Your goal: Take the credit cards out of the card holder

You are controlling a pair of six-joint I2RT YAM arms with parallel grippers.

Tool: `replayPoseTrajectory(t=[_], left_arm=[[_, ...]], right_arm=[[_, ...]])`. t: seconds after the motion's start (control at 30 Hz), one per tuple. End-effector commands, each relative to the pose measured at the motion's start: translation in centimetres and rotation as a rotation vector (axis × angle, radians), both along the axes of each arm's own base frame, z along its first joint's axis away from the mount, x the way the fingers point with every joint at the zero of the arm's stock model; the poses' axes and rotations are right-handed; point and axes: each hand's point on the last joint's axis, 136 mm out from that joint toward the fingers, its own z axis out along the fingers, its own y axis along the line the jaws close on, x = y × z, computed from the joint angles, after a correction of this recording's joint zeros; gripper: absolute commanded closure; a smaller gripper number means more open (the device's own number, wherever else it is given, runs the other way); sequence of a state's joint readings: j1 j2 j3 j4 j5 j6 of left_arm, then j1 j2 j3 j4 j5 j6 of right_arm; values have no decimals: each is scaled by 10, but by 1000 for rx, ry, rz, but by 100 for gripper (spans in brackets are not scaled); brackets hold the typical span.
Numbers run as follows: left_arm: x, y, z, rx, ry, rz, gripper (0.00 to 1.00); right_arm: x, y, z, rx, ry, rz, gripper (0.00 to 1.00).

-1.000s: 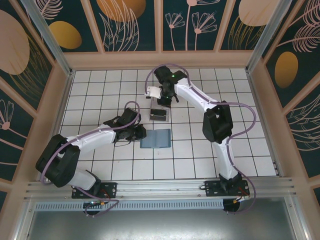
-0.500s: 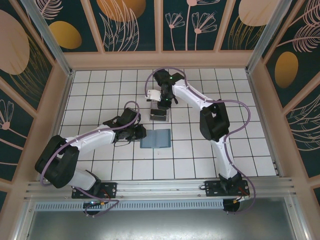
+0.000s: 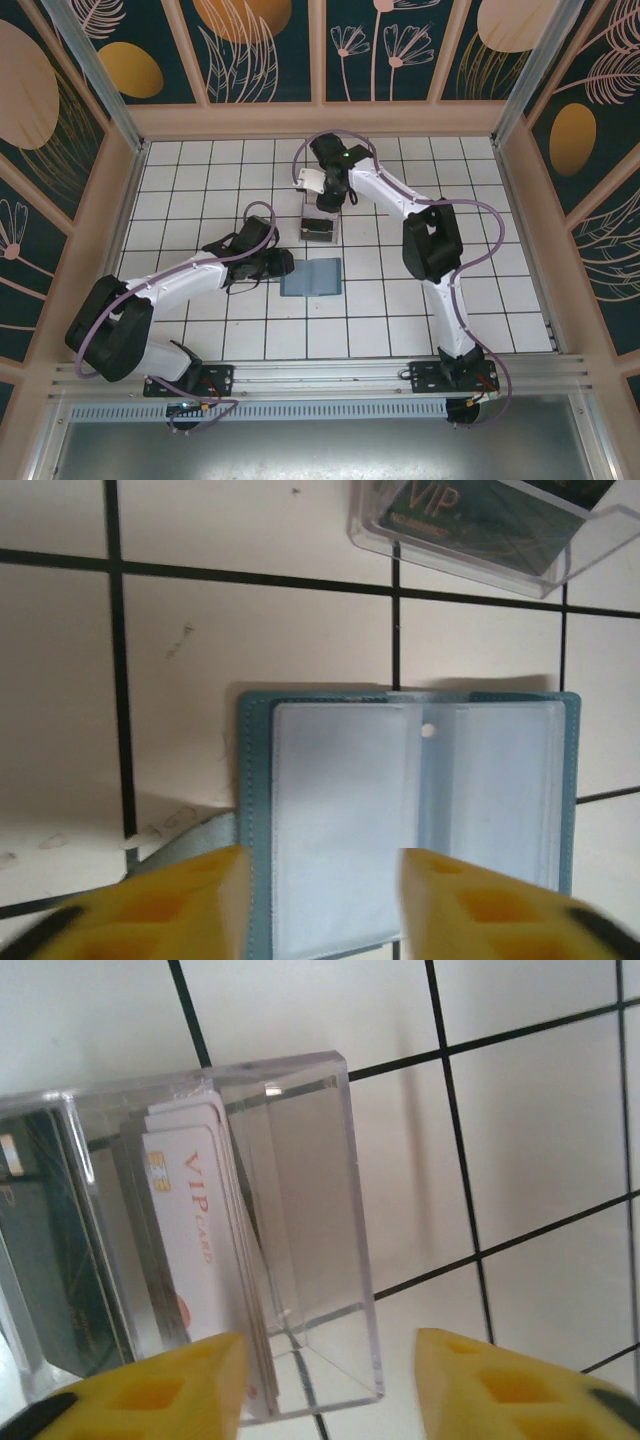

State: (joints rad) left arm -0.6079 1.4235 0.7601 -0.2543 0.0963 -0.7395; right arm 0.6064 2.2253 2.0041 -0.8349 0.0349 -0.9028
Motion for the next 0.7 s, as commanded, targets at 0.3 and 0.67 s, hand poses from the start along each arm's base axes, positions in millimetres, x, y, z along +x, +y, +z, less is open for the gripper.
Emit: replayPoseTrajectory(t=[0.3, 0.67], left_arm=[[45, 55, 19, 215, -133, 137, 1], [98, 120, 46, 440, -385, 254, 1]], right_arm=[[-5, -48, 57, 173, -206, -219, 1], [-22, -144, 58, 451, -383, -680, 1]])
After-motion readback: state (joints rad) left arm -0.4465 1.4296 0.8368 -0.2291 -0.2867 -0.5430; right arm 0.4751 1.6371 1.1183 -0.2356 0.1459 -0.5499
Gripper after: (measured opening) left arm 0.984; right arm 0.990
